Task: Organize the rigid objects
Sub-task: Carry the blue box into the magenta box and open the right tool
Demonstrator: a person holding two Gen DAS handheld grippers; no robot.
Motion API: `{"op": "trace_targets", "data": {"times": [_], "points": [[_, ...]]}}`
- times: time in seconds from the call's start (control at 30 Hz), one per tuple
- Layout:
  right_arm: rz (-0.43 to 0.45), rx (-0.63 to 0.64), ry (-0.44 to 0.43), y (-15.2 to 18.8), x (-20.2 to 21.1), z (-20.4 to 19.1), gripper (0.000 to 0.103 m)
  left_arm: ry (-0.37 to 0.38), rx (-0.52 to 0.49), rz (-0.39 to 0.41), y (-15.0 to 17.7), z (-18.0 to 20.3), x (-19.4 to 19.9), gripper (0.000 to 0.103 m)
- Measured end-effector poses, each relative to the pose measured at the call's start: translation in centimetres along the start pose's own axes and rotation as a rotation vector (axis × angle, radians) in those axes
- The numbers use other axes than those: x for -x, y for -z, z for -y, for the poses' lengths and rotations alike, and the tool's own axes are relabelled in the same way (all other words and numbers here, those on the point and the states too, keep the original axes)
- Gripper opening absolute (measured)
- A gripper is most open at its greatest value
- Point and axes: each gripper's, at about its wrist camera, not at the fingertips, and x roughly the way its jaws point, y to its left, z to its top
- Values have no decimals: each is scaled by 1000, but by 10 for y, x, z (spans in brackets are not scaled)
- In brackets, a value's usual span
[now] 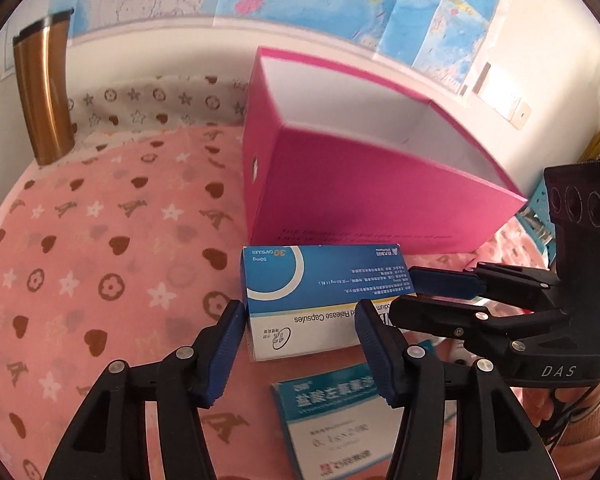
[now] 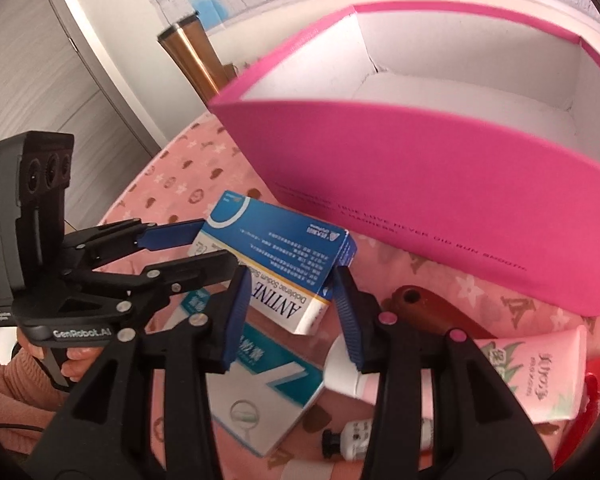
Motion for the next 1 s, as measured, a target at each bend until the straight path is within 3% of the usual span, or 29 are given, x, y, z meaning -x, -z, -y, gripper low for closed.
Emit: {"op": "trace_targets", "data": {"times": [0.27, 0.57, 0.8, 1.0], "points": [[82, 23, 19, -3, 48, -8, 45, 9, -64, 41, -14, 29, 26, 57], [220, 64, 50, -30, 95, -13, 45, 14, -139, 151, -55, 54, 54, 58], [260, 44, 74, -64, 92, 4, 45, -19, -161, 169, -87, 61, 43, 58], [233, -14, 65, -82, 72, 27, 45, -45, -145, 143, -103, 55, 21, 58]]}}
